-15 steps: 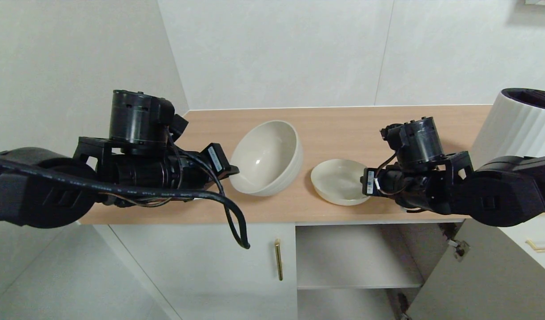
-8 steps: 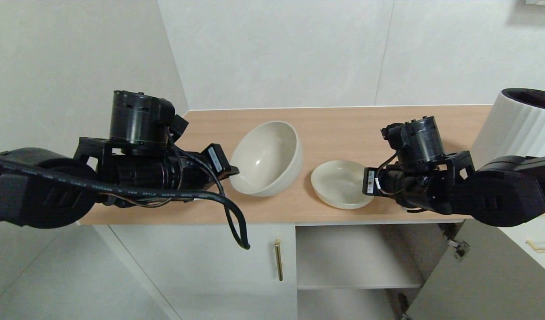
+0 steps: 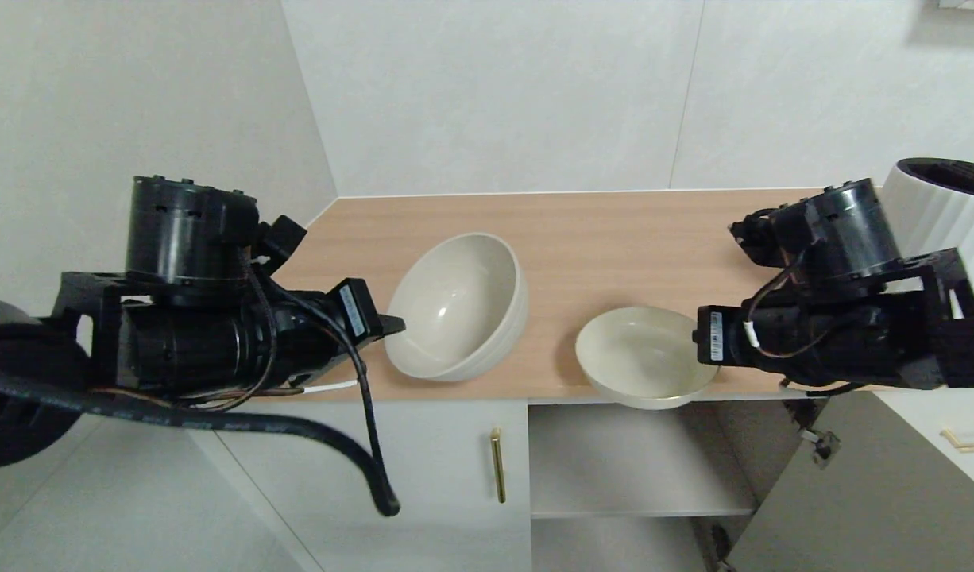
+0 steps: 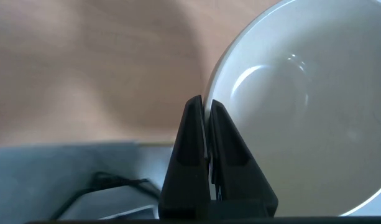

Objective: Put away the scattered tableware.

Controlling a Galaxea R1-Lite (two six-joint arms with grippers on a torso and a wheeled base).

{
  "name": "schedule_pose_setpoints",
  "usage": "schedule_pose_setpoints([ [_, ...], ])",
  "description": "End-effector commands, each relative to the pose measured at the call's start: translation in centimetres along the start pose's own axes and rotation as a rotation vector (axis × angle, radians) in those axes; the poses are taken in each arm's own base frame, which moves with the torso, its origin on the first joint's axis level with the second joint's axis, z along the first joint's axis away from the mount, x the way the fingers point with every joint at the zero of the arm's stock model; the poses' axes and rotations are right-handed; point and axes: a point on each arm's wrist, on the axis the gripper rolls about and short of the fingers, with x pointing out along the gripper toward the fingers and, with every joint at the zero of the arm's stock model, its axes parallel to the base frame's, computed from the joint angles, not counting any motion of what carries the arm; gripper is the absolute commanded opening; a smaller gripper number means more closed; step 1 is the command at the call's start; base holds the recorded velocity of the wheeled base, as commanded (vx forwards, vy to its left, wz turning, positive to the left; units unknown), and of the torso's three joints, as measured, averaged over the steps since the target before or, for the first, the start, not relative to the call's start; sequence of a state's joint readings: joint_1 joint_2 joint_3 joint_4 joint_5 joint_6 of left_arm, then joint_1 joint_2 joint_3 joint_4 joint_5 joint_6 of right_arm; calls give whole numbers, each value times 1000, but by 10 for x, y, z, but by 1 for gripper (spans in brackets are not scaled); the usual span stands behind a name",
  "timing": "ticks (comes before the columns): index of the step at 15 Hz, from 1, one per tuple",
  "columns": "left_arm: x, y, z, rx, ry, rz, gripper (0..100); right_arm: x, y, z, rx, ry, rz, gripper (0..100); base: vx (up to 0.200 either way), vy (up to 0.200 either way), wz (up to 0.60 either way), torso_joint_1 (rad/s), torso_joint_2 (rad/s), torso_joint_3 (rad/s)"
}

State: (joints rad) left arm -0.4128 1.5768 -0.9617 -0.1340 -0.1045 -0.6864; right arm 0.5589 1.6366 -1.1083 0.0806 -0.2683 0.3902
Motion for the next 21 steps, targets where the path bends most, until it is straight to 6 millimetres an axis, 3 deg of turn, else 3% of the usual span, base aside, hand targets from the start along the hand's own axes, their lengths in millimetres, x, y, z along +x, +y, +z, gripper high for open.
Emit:
schedule_pose_setpoints([
  [1,-26,5,-5,47,-25,-5,0,-51,-14,3,20,-10,76,0,0,0,0,0,0,0],
  [3,-36,6,-8,56,-36,-11,0,-69,-20,-1,11,35,102,0,0,0,0,0,0,0],
  [5,-38,5,-8,59,-42,-16,0,-74,-23,-7,2,54,134,0,0,0,0,0,0,0],
  [10,-32,7,-9,58,-26,-4,0,-71,-24,-10,-31,65,125,0,0,0,0,0,0,0],
  [13,-31,8,-9,58,-22,-1,0,-68,-23,-11,-37,73,122,0,-200,0,0,9,1,5],
  [21,-31,7,-9,58,-24,-4,0,-61,-23,-14,-41,95,116,0,0,0,0,0,0,0],
])
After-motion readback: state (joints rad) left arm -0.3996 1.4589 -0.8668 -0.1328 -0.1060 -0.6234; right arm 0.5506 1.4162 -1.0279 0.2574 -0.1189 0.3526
